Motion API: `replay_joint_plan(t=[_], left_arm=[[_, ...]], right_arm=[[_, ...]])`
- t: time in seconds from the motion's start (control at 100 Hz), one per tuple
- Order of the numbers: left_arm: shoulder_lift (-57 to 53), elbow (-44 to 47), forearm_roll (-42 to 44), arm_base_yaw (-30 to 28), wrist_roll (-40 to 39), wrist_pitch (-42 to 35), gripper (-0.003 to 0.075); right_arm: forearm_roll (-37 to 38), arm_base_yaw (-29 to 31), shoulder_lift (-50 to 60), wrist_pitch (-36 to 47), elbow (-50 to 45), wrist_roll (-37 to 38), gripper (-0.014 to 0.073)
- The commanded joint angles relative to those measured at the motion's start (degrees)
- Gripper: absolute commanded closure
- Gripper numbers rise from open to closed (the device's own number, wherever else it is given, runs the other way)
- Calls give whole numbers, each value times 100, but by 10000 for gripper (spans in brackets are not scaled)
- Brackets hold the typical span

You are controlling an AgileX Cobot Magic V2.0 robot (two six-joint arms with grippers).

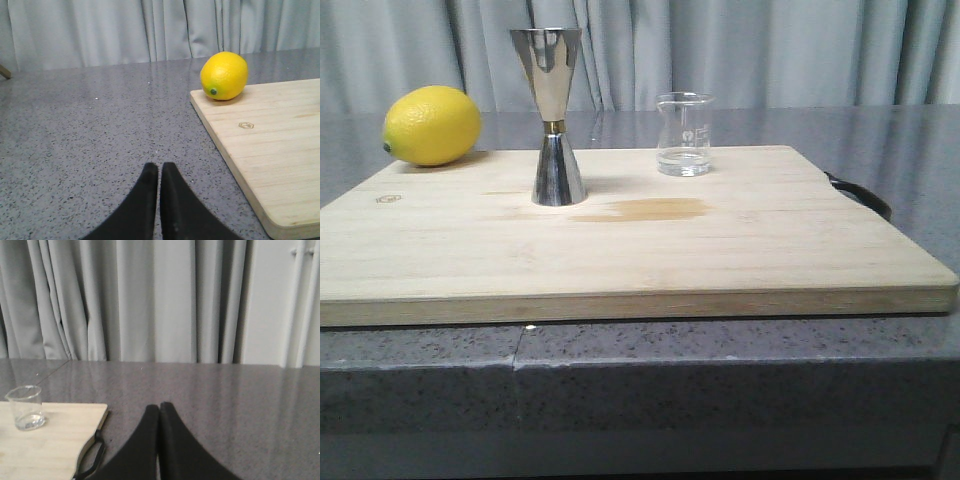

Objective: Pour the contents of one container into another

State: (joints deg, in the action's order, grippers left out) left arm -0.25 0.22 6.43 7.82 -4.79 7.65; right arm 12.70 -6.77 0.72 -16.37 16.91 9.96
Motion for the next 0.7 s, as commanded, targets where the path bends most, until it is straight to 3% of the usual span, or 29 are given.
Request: replay_joint_plan(t=[0.0, 0.21, 0.69], left_arm=[[-148, 201, -52, -12, 4, -469, 739], [-148, 201, -52, -12, 4, -469, 739], [-148, 201, -52, -12, 4, -469, 739]], right_arm=[[-240, 23, -56, 632, -278, -192, 665], [-535, 23, 94, 1201, -1171, -71, 665], [-1080, 257, 94, 1515, -1917, -71, 665]])
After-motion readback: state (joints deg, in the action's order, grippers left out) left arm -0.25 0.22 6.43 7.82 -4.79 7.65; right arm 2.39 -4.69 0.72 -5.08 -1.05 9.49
